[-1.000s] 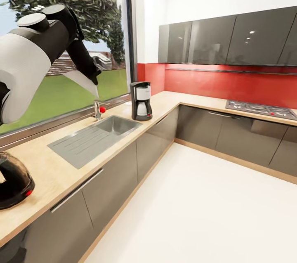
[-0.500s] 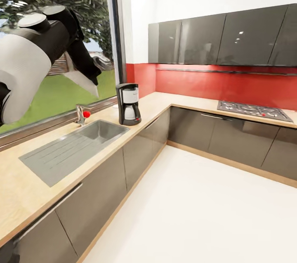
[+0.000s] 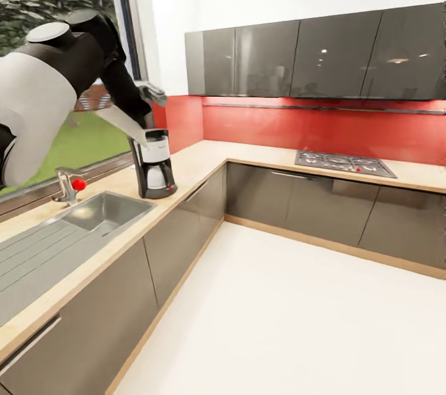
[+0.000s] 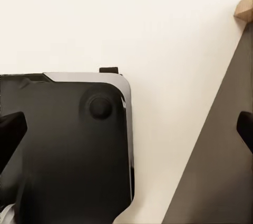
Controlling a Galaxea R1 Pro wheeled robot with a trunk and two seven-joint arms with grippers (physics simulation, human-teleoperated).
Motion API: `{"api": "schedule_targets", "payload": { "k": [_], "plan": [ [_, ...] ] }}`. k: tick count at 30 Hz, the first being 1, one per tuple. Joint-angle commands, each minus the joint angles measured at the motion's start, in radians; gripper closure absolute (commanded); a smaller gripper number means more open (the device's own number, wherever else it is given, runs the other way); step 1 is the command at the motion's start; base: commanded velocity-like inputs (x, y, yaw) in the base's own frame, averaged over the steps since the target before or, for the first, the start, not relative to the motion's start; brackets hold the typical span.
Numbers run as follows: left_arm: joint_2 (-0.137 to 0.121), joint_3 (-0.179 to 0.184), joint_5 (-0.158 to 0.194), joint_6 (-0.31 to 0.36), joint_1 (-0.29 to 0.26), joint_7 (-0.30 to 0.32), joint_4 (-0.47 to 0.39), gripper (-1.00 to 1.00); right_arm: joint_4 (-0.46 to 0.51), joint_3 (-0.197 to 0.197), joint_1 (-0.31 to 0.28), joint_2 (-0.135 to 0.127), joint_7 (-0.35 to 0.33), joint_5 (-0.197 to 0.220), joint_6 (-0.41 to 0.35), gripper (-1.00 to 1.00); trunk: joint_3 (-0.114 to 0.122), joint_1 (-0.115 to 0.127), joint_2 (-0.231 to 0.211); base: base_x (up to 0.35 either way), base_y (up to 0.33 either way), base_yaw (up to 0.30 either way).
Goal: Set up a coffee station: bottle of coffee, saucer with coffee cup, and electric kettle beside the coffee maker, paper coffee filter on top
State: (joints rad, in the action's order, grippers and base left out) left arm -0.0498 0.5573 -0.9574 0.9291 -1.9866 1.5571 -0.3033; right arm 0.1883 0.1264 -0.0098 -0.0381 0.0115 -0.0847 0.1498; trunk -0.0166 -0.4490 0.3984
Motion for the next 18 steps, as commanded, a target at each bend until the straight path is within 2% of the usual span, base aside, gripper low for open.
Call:
{"api": "schedule_targets", "payload": {
  "k": [1,5,7,13,18],
  "plan": [
    [0.0,0.002,-0.01,0.01,0.007,0.009,-0.002,1.0,-0.001,0.007,-0.001,0.0,0.001,-0.01,0.004,-1.0,-0.002,-0.001,0.002,0.287,-0.167,-0.054],
    [-0.002,0.06,-0.01,0.01,0.021,0.008,-0.004,1.0,-0.001,0.007,-0.001,0.0,0.001,-0.01,0.005,-1.0,-0.002,-0.001,0.002,0.299,-0.15,-0.02],
    [-0.009,0.124,-0.009,0.012,0.025,0.008,-0.004,1.0,-0.001,0.007,-0.001,-0.001,0.001,-0.011,0.005,-1.0,-0.002,-0.001,0.002,0.313,-0.116,-0.003],
    [-0.009,0.197,-0.009,0.016,0.025,-0.007,-0.005,1.0,-0.001,0.007,-0.001,-0.001,0.001,-0.011,0.005,-1.0,-0.002,-0.001,0.002,0.319,-0.094,0.0],
    [0.002,0.218,-0.01,0.02,0.017,-0.008,-0.006,1.0,-0.002,0.007,-0.001,-0.001,0.001,-0.011,0.005,-1.0,-0.002,-0.001,0.002,0.32,-0.085,0.0]
  ]
}}
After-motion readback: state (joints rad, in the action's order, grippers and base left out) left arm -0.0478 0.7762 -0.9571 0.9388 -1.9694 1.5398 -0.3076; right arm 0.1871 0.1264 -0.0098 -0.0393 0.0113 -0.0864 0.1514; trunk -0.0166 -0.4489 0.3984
